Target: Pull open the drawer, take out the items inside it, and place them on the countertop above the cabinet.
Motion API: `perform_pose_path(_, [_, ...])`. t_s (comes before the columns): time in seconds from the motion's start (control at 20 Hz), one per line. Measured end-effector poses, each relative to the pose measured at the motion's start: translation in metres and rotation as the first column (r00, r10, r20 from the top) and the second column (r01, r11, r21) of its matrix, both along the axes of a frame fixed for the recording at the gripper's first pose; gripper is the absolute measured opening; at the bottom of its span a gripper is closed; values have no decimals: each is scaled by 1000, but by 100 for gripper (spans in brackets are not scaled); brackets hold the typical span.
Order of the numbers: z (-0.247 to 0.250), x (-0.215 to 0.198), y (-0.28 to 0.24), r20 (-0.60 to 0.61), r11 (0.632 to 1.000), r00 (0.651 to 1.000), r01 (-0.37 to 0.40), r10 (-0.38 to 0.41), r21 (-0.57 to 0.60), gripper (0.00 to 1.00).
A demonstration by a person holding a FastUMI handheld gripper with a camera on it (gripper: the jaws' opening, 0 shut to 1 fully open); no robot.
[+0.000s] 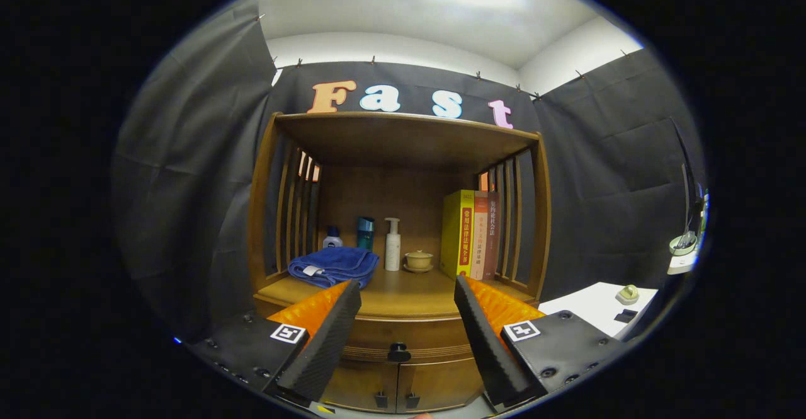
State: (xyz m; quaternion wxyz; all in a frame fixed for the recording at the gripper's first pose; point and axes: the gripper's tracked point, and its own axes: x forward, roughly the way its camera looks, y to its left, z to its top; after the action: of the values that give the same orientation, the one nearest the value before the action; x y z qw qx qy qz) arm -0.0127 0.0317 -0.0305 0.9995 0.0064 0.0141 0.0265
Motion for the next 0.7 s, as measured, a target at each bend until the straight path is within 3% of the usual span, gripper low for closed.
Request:
perform_pose_path(0.3, [-3, 6, 1, 7, 1000, 1000, 0, 0, 10, 98])
perform_pose_path(0.7, [-42, 17, 9, -36, 999, 999, -18, 17, -44, 98])
